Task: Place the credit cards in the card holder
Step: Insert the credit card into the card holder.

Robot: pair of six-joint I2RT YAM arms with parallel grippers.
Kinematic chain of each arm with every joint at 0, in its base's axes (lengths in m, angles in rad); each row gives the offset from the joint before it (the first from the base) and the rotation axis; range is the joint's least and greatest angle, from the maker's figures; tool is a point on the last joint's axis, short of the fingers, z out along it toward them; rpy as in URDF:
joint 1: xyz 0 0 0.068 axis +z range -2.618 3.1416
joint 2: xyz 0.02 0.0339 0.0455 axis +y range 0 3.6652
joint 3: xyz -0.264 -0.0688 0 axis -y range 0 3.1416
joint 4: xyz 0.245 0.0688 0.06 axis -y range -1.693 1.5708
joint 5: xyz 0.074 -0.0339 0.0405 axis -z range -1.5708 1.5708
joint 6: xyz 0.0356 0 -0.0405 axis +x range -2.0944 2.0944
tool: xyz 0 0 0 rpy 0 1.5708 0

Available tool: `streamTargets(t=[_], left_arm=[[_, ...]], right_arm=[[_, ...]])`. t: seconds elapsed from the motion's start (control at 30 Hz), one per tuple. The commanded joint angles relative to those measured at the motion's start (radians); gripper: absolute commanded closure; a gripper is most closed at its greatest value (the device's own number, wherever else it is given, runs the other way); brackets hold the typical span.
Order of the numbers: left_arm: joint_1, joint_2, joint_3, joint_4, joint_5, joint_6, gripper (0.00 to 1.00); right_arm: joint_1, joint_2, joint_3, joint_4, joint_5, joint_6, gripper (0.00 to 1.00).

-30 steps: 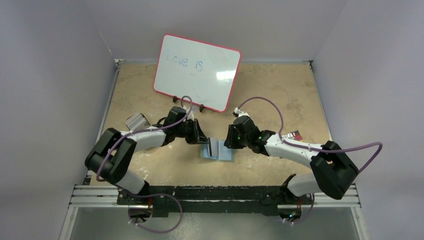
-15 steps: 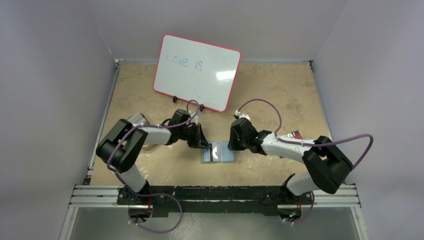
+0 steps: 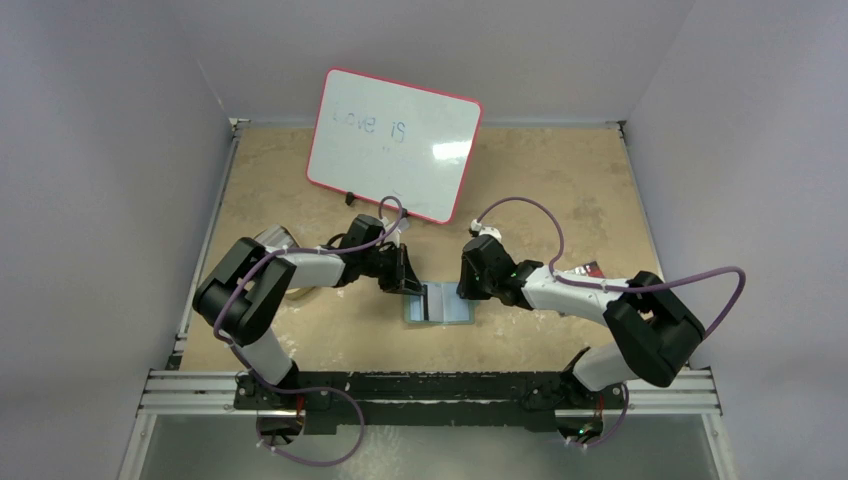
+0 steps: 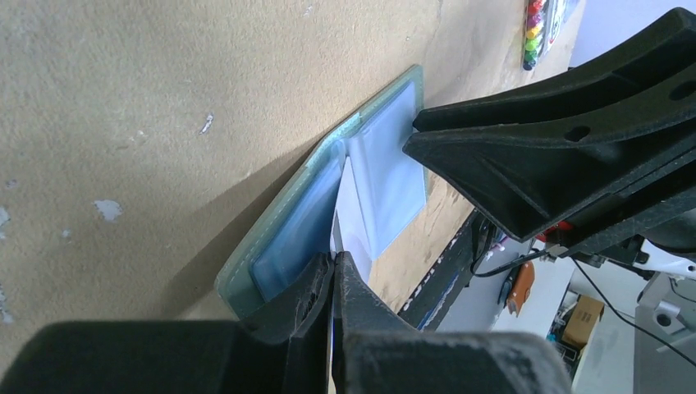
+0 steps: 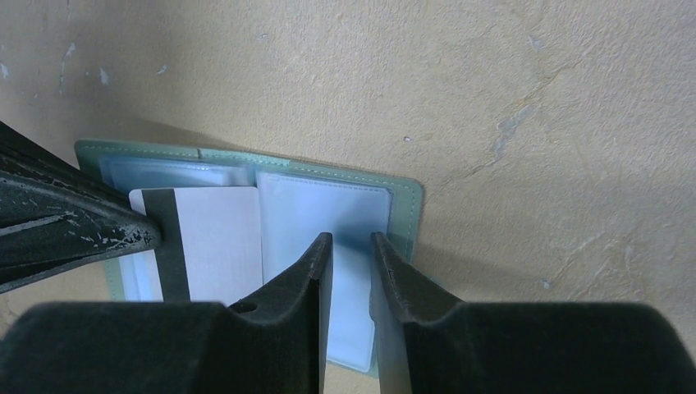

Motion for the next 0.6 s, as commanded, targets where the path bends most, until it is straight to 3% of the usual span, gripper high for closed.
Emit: streamTargets(t=[0.0, 0.27, 0.57], left_arm=[[-0.028, 0.014, 0.023, 0.089, 0.027, -0.002, 1.00], [-0.030, -0.041, 0.051, -0.008, 0.023, 0.046, 1.00], [-0.034, -0.087, 0.060, 0.043, 0.025, -0.018, 1.00]], right_arm=[[-0.003, 0.012, -0.012, -0.022, 0.019, 0.010, 0.74], [-0.003, 0.006, -0.017, -0.022, 0.021, 0.015, 0.74], [-0.003, -0.004, -0.011, -0.031, 0.027, 0.015, 0.74]])
